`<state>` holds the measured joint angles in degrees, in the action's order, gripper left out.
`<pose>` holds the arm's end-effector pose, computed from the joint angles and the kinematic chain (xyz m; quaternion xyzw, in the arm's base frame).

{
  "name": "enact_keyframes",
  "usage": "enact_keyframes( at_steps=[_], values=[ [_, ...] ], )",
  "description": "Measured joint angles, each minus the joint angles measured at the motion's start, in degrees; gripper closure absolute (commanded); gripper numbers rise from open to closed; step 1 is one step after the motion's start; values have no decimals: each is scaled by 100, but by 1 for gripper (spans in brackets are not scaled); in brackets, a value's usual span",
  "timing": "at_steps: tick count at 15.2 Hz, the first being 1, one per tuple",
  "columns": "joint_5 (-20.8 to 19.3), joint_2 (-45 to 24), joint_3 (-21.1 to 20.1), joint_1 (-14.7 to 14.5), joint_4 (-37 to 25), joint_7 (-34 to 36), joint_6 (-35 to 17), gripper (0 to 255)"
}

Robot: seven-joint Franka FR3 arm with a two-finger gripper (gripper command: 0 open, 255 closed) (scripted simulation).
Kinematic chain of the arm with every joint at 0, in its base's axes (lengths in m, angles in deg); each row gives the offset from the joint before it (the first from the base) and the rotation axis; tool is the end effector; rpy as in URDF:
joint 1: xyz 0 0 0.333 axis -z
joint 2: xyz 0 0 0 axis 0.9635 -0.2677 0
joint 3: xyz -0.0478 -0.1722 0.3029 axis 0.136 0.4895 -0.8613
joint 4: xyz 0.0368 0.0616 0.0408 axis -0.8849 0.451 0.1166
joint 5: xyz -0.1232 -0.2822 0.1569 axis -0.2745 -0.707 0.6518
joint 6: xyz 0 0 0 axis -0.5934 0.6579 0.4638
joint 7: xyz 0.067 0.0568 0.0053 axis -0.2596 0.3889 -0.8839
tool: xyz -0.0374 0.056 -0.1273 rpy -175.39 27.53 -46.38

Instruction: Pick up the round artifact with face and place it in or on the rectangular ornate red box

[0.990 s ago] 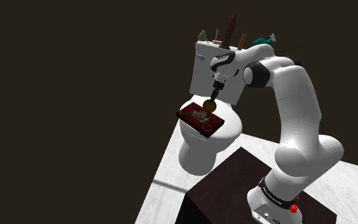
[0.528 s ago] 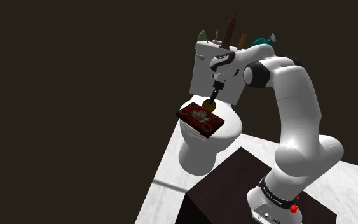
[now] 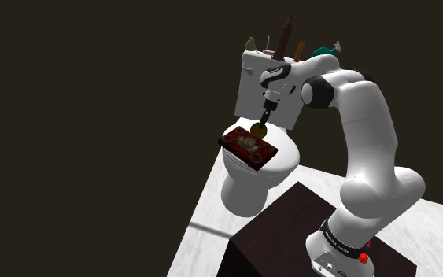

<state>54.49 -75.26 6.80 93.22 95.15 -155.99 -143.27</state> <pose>0.5972 -0.3449 0.2816 -0.9702 -0.1966 0.0044 0.1414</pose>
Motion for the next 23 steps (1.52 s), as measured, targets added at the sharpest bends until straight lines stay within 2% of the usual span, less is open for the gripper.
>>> enact_keyframes(
  at_steps=[13, 23],
  values=[
    [-142, 363, 86, 0, -291, 173, 635, 255],
    [-218, 531, 123, 56, -793, 338, 1267, 255]
  ],
)
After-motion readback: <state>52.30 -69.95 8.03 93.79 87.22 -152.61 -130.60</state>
